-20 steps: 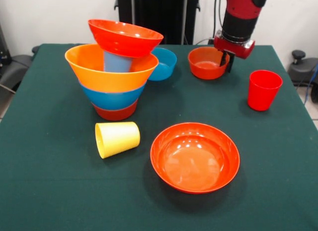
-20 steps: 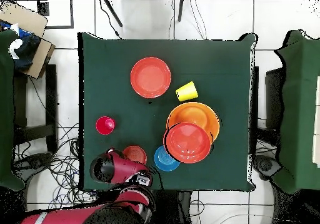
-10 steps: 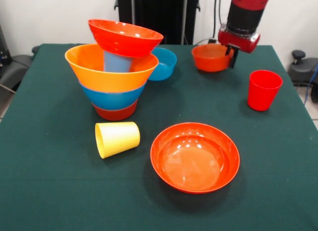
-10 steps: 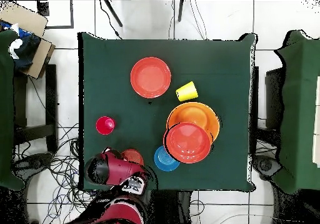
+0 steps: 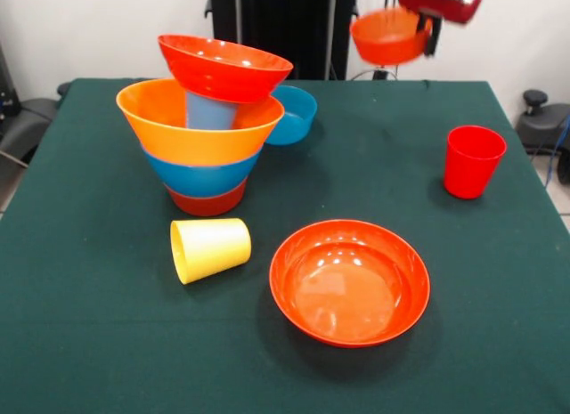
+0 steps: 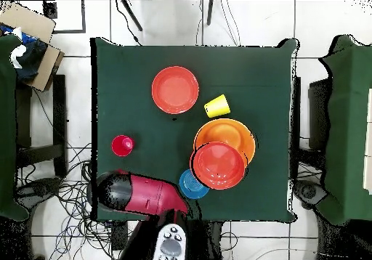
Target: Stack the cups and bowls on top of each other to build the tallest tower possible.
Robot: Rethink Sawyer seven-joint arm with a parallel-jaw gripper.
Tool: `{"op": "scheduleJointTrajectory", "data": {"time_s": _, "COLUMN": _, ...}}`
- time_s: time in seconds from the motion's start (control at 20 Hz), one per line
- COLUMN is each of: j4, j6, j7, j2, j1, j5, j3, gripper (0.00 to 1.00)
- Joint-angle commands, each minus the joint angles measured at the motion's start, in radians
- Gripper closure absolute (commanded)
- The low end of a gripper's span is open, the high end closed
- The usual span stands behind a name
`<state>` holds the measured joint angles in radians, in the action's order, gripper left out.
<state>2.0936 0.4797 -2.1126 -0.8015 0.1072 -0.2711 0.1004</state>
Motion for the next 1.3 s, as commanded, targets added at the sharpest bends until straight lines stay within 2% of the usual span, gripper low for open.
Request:
{"op": "scheduleJointTrajectory", "data": {"time_s": 0.05, "j4": -0.088, "j6": 0.298, "j7": 0.049, "j2": -0.220, "j1": -0.063, "j5": 0.086, "j3": -0.042, "gripper": 1.00}}
{"op": "scheduleJointTrajectory", "data": {"time_s": 0.3, "j4": -0.106, "j6": 0.408, "j7": 0.083, "j2": -0.285, "j1": -0.108, "j5": 0.097, "j3": -0.064, "gripper": 1.00}}
{"op": "scheduleJointTrajectory", "data": {"time_s": 0.5, "j4": -0.126, "j6": 0.429, "j7": 0.130, "j2": -0.287, "j1": -0.164, "j5": 0.101, "j3": -0.089, "gripper": 1.00}}
{"op": "scheduleJointTrajectory", "data": {"time_s": 0.85, "j4": -0.252, "j6": 0.510, "j7": 0.239, "j2": -0.246, "j1": -0.288, "j5": 0.148, "j3": -0.154, "gripper": 1.00}}
{"op": "scheduleJointTrajectory", "data": {"time_s": 1.3, "j4": -0.302, "j6": 0.422, "j7": 0.303, "j2": -0.144, "j1": -0.416, "j5": 0.216, "j3": -0.265, "gripper": 1.00}}
